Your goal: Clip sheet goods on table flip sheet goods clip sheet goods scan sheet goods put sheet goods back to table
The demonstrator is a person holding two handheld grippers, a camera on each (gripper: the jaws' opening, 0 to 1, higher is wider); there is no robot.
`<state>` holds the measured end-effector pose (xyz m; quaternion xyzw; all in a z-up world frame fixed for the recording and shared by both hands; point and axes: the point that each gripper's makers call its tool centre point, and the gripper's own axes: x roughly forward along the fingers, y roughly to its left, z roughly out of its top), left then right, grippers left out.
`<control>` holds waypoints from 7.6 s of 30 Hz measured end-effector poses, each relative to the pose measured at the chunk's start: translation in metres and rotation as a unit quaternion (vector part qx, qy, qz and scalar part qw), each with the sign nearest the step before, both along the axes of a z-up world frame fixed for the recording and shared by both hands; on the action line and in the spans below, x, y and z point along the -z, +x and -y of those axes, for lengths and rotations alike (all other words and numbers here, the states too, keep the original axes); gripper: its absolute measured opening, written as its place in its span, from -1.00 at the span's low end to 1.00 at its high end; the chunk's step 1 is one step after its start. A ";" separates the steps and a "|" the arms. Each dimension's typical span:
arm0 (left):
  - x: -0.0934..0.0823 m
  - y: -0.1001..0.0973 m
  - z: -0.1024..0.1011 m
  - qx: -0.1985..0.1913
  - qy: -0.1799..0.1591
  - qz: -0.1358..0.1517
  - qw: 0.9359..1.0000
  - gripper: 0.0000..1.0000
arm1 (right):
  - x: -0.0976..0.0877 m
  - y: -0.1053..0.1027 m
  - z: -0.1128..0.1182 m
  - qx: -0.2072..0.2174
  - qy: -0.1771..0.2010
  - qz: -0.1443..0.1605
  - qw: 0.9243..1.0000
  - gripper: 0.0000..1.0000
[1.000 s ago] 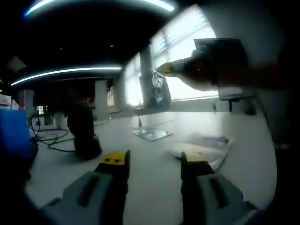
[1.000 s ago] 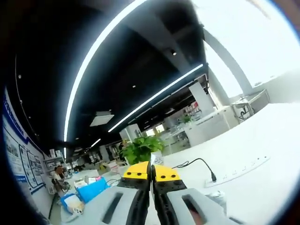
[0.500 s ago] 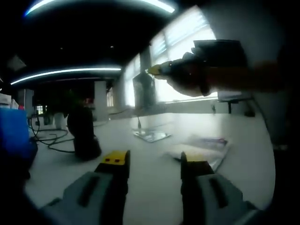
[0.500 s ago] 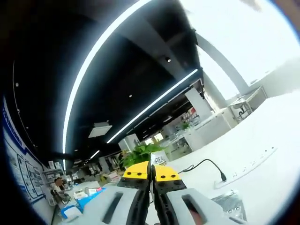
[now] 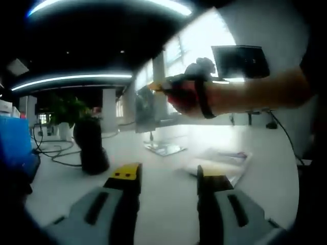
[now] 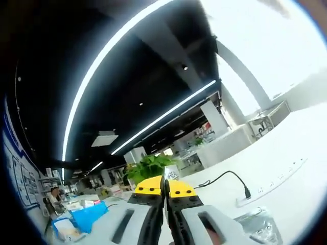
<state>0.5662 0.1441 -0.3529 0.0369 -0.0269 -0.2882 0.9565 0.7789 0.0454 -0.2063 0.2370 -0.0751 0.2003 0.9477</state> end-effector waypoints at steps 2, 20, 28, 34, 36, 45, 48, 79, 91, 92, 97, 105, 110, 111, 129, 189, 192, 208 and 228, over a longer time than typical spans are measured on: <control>0.000 0.000 0.000 0.001 0.001 0.000 1.000 -0.28 | 0.006 0.006 0.001 0.004 0.001 -0.007 1.000 -1.00; 0.002 0.000 0.003 0.007 0.005 -0.003 1.000 -0.29 | -0.008 -0.010 -0.001 -0.009 -0.016 -0.005 1.000 -1.00; 0.002 -0.001 0.004 0.009 0.006 -0.002 1.000 -0.29 | -0.037 -0.013 0.026 -0.014 -0.024 0.011 1.000 -1.00; 0.002 0.000 0.004 0.009 0.007 -0.002 1.000 -0.29 | -0.039 -0.027 0.031 -0.036 -0.009 -0.020 0.999 -1.00; 0.002 0.000 0.004 0.009 0.005 -0.002 1.000 -0.29 | -0.044 -0.035 0.030 -0.040 -0.032 -0.001 0.999 -1.00; 0.003 0.000 0.004 0.007 0.012 -0.001 1.000 -0.29 | -0.046 -0.054 0.036 -0.052 -0.110 0.035 0.992 -1.00; 0.003 0.000 0.003 0.006 0.016 0.000 1.000 -0.30 | -0.039 -0.056 0.044 -0.054 -0.122 0.031 0.991 -1.00; 0.003 -0.001 0.006 0.008 0.021 0.003 1.000 -0.30 | -0.006 -0.084 0.070 -0.082 -0.298 0.080 0.948 -1.00; 0.003 -0.002 0.007 0.008 0.022 0.003 1.000 -0.30 | 0.019 -0.073 0.050 -0.134 -0.344 0.078 0.926 -1.00; 0.003 -0.002 0.007 0.008 0.023 0.002 1.000 -0.30 | 0.021 -0.072 0.049 -0.140 -0.341 0.075 0.927 -1.00; 0.003 -0.002 0.006 0.008 0.022 0.002 1.000 -0.31 | 0.023 -0.068 0.042 -0.166 -0.310 0.063 0.934 -1.00; 0.005 0.000 0.005 0.008 0.026 0.002 1.000 -0.31 | 0.025 -0.063 0.029 -0.203 -0.306 0.056 0.928 -1.00; 0.005 0.001 0.004 0.008 0.025 0.002 1.000 -0.31 | 0.038 -0.058 0.024 -0.205 -0.329 0.052 0.920 -1.00; 0.005 0.001 0.004 0.008 0.025 0.002 1.000 -0.31 | 0.040 -0.056 0.025 -0.203 -0.333 0.052 0.919 -1.00; 0.009 0.004 0.003 0.001 0.032 -0.006 0.999 -0.31 | 0.055 0.002 0.051 -0.147 -0.372 0.045 0.915 -1.00; 0.002 0.004 0.000 0.015 -0.031 -0.027 0.999 -0.23 | 0.150 0.092 0.092 -0.126 -0.397 -0.067 0.906 -0.96; 0.001 0.005 -0.001 0.017 -0.039 -0.031 0.999 -0.23 | 0.155 0.091 0.092 -0.128 -0.390 -0.074 0.909 -0.97; 0.004 0.007 0.000 0.013 -0.039 -0.040 0.998 -0.24 | 0.148 0.072 0.085 -0.168 -0.355 -0.072 0.917 -0.31; 0.005 0.007 0.001 0.014 -0.037 -0.039 0.998 -0.25 | 0.189 0.029 0.031 -0.282 -0.377 -0.078 0.879 0.59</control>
